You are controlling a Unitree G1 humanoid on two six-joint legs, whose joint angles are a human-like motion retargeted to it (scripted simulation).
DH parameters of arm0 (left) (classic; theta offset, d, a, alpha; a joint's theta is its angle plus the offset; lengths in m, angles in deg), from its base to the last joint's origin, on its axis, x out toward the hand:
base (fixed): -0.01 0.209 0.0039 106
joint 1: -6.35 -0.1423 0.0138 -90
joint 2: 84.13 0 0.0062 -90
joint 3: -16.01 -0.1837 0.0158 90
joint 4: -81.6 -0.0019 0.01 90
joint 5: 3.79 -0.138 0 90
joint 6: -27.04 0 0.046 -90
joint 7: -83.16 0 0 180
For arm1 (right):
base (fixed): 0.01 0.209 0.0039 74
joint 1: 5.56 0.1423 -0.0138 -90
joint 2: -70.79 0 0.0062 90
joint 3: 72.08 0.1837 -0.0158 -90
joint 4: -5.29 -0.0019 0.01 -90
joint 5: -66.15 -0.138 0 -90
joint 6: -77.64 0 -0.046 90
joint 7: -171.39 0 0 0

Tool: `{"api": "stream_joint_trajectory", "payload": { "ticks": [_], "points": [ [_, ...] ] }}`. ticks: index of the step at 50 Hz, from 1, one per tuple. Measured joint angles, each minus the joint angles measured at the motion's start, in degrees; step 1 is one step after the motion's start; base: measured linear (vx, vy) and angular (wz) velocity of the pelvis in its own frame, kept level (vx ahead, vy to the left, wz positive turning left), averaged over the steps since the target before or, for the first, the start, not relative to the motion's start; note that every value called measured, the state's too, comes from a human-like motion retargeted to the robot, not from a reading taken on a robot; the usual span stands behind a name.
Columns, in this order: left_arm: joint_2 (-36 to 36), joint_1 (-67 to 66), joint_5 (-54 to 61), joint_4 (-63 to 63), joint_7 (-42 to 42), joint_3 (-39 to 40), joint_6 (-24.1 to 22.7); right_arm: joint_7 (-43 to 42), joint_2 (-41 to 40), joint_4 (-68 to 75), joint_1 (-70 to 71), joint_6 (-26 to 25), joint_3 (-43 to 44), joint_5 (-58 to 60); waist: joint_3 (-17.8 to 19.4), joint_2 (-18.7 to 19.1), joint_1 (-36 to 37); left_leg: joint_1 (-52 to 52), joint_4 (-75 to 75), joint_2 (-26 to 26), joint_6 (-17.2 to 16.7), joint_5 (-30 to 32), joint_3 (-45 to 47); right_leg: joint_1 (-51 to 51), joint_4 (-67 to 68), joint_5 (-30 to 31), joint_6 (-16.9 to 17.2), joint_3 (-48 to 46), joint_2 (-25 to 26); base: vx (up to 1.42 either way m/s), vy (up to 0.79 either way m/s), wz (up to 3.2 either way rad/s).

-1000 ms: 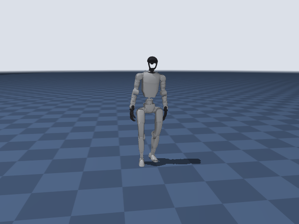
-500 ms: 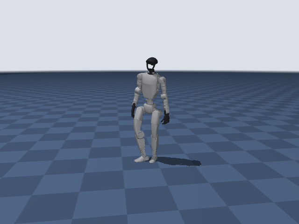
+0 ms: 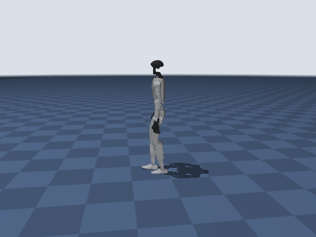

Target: Walk run

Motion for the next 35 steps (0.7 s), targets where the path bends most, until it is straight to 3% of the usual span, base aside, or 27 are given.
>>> {"api": "stream_joint_trajectory", "payload": {
  "ticks": [2, 4, 10, 12, 14, 16, 20, 22, 25, 28, 31, 33, 35],
  "points": [
    [0.47, 0.15, 0.44, 1.17, -0.26, 0.49, -0.69, -1.34, -0.19, -0.76, 0.19, 1.75, -0.64, -3.24, 0.49, 0.92, -0.62, 1.29, -1.6, 1.77, 0.28, -0.45, 6.81, -0.01, 1.92, -4.66, -1.59, -15.78, -3.18, -0.36, -0.08, -2.64],
    [1.08, -0.05, 0.33, 1.4, -1.21, -0.12, -0.87, -0.18, 0.8, -0.52, -0.5, 3.3, -0.74, -6.44, 0.47, 1.43, 0.78, 2.96, -2.73, 2.33, 0.06, -0.91, 10.38, 1.54, 4.31, -7.08, -4.46, -25.07, -4.99, -0.1, -0.08, -2.54],
    [-0.12, -4.29, -0.9, 1.13, -3.44, 0.93, -1.28, -1.21, 1.9, 3.35, -3.9, 0.66, 2.0, -4.29, -3.52, 0.1, 2.31, 7.26, -1.73, 2.22, -2.95, -3.84, 24.04, 6.66, 3.55, -6.76, -5.16, -32.27, -8.34, 0.11, -0.11, -1.99],
    [-0.56, -5.5, -0.56, 0.71, -2.35, 2.37, -1.69, -2.18, 1.91, 4.93, -4.09, 0.0, 1.64, -4.94, -3.3, -0.69, 2.22, 8.66, 1.07, 2.12, -4.28, -3.03, 27.93, 7.44, 0.58, -5.77, -7.12, -26.02, -6.76, 0.02, -0.14, -1.84],
    [-1.02, -6.43, -0.79, -0.41, -1.71, 3.68, -0.82, -1.79, 1.67, 6.71, -4.39, -0.02, 1.83, -6.99, -3.37, -2.0, 1.53, 7.85, 5.49, 1.73, -3.06, -1.0, 26.13, 7.14, 0.15, -4.09, -6.93, -22.43, -8.34, 0.04, -0.19, -1.53],
    [-1.95, -6.74, -0.3, -1.75, -1.52, 4.44, 0.26, -1.49, 1.18, 7.66, -4.6, -0.59, 2.32, -9.46, -3.24, -2.99, 1.59, 5.74, 9.17, -0.15, -1.87, -1.06, 18.41, 6.78, -0.32, -2.64, -6.47, -18.14, -8.98, -0.05, -0.07, -1.79],
    [-3.25, -6.71, 1.03, -3.15, -2.74, 3.45, -0.04, -1.39, 0.48, 8.53, -5.06, 0.42, 3.38, -13.5, -2.06, -2.25, 2.4, 4.28, 9.31, -5.54, -6.72, -5.03, -2.79, 7.57, -3.37, 1.18, -7.19, -9.28, -5.74, -0.05, -0.05, -2.12],
    [-3.58, -7.03, -0.33, -2.62, -5.36, 2.62, -0.32, -1.44, 0.23, 8.55, -5.87, 0.93, 4.29, -14.31, -2.2, -1.69, 3.18, 3.72, 8.11, -6.67, -6.5, -5.25, -6.7, 7.21, -4.11, 2.72, -6.49, -4.66, -4.67, 0.07, 0.01, -2.17],
    [-4.11, -6.74, -1.71, -1.48, -8.16, 1.31, -1.22, -0.55, 0.67, 8.22, -6.54, 1.61, 4.91, -14.75, -2.19, -0.24, 4.02, 2.58, 5.0, -6.76, -6.48, -2.33, -7.43, 6.41, -4.81, 4.39, -4.49, 0.18, -2.55, -0.04, 0.06, -1.99],
    [-4.69, -5.51, -0.37, -0.54, -7.1, -0.66, -2.18, 1.27, 1.77, 7.61, -6.83, 2.1, 5.67, -15.29, -2.07, 0.61, 1.47, 2.07, 3.52, -7.86, -0.42, -0.16, -4.45, 6.21, -5.8, 4.74, 0.03, -0.3, -2.93, -0.17, 0.11, -1.1],
    [-5.11, -4.22, 0.49, 0.27, -5.18, -0.89, -2.0, 0.39, 2.23, 7.92, -7.02, 2.61, 6.66, -16.15, -2.64, 1.73, 1.23, 1.81, 1.44, -6.61, 1.08, -0.64, 0.11, 4.56, -4.96, 4.33, 3.45, 0.77, -2.19, -0.16, 0.11, -1.43],
    [-5.27, -3.55, 0.49, 1.04, -4.79, -0.45, -2.25, -0.9, 2.02, 8.29, -7.24, 3.13, 7.39, -16.98, -2.74, 2.57, 2.2, 1.14, 0.72, -5.25, 0.12, -0.27, 1.25, 3.0, -3.19, 3.4, 3.44, 1.79, -1.28, -0.16, 0.06, -1.69],
    [-5.19, -2.72, 0.59, 2.06, -4.47, -0.79, -3.03, -1.82, 1.51, 8.56, -7.44, 4.31, 8.57, -18.19, -2.49, 3.66, 2.79, 1.0, -0.3, -3.78, -0.03, 0.05, 3.39, 1.25, -0.75, 0.24, 1.75, -4.11, -2.1, -0.2, 0.04, -1.1]
  ]
}}
